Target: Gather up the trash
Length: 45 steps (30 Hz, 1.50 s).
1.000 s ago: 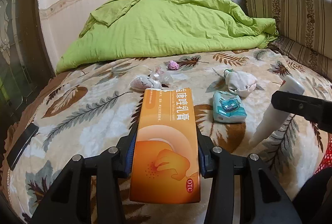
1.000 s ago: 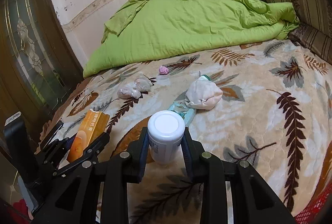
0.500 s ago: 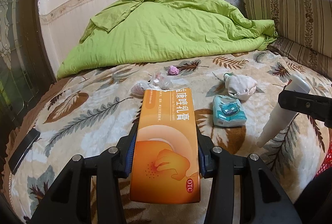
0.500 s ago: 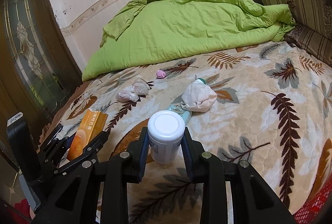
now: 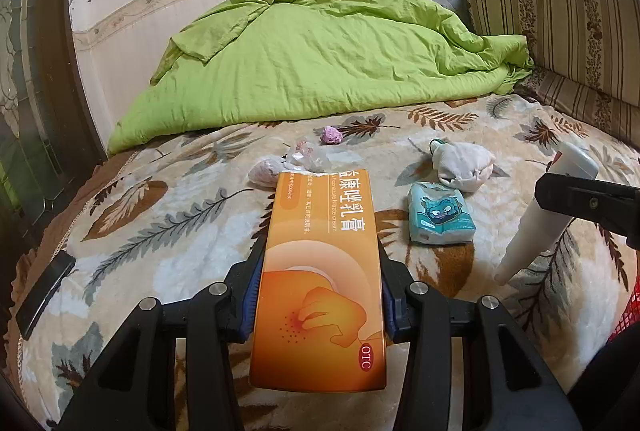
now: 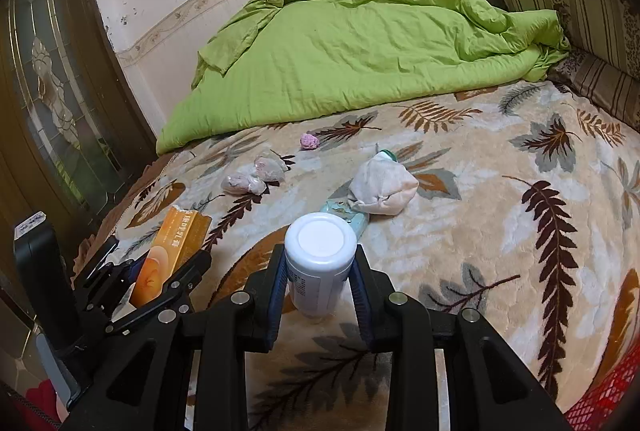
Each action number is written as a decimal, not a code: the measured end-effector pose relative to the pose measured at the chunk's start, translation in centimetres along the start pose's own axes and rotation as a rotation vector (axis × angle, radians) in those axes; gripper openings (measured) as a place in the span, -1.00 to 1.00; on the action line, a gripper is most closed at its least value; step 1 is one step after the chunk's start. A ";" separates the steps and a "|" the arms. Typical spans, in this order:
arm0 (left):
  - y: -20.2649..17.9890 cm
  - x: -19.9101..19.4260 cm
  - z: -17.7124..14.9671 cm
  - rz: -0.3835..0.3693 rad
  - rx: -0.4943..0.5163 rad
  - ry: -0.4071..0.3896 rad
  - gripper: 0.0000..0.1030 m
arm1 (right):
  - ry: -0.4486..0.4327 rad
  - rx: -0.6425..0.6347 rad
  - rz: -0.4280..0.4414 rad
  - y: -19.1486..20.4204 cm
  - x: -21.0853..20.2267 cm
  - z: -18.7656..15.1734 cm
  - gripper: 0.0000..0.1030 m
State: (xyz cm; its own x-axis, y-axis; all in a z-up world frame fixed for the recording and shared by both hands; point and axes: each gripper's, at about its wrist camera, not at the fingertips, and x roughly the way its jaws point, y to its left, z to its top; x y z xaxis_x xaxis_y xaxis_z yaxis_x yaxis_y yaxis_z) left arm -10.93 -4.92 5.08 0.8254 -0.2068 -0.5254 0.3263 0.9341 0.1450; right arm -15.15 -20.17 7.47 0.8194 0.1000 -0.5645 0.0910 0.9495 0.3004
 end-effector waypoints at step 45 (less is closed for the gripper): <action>-0.1 0.2 0.2 -0.002 0.002 0.007 -0.12 | -0.001 0.003 0.005 -0.4 -0.1 0.0 -0.37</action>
State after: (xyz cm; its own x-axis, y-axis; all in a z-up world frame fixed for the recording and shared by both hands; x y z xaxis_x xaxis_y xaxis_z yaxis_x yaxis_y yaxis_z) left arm -10.72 -5.08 5.15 0.8215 -0.2064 -0.5315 0.3289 0.9330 0.1461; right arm -15.26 -20.59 7.45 0.8203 0.1047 -0.5623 0.0882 0.9482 0.3053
